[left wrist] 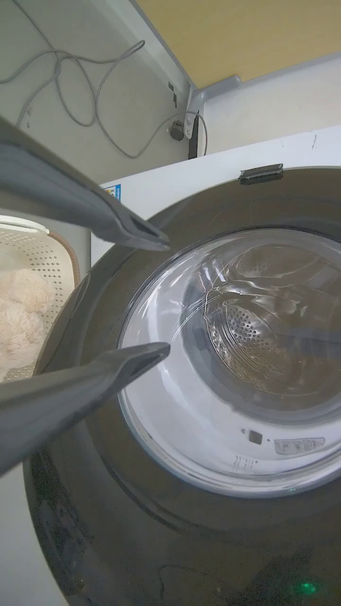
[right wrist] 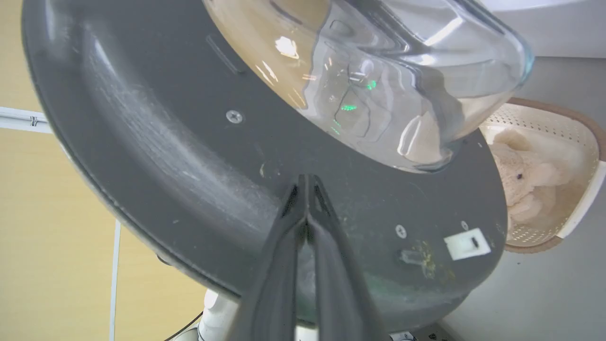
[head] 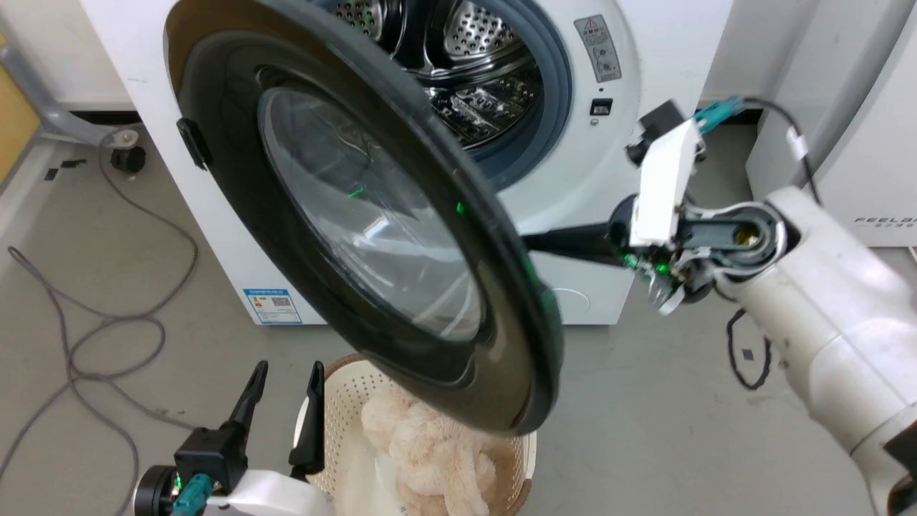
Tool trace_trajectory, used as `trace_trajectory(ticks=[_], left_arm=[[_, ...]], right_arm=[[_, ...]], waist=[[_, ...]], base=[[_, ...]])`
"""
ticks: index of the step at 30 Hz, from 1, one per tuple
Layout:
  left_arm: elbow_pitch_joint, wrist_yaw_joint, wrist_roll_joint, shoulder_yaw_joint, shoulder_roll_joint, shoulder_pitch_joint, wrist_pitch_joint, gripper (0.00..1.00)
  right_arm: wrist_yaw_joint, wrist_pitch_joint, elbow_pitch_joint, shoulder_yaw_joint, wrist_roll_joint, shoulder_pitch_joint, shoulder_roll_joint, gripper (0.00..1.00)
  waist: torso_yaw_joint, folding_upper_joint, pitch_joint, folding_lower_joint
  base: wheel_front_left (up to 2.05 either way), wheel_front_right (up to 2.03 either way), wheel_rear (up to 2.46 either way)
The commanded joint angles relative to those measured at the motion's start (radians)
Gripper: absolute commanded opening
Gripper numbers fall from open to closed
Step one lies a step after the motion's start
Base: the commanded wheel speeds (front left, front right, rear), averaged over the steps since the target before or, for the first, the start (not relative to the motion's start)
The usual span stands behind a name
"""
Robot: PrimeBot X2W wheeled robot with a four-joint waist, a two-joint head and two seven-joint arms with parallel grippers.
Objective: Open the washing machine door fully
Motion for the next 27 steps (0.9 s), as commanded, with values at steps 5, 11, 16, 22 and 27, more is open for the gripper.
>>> trace_trajectory(ticks=[5,11,16,22,27], left_arm=[[0.006,0.003,0.018,-0.004,0.004,0.024,-0.005,1.00],[0.010,0.005,0.031,-0.009,0.009,0.028,-0.005,1.00],[0.023,0.005,0.037,-0.018,0.013,0.025,-0.005,1.00],[0.029,0.009,0.041,-0.022,0.016,0.017,-0.005,1.00],[0.029,0.010,0.042,-0.030,0.015,0.011,-0.005,1.00]], right_arm=[[0.001,0.005,-0.076,0.029,0.026,0.065,0.011,0.00],[0.001,-0.011,-0.169,0.069,0.048,0.108,0.021,0.00],[0.001,-0.055,-0.248,0.089,0.065,0.143,0.026,0.00],[0.001,-0.091,-0.316,0.127,0.090,0.187,0.026,0.00],[0.001,-0.210,-0.387,0.118,0.075,0.232,0.012,0.00]], waist=[[0.005,0.0000,-0.014,0.0002],[0.007,0.0000,-0.020,0.0002],[0.008,0.0000,-0.017,0.0002],[0.006,0.0000,-0.014,0.0002],[0.006,0.0000,-0.017,0.0002]], base=[[0.00,0.00,0.00],[0.00,0.00,0.00],[0.00,0.00,0.00],[0.00,0.00,0.00],[0.00,0.00,0.00]])
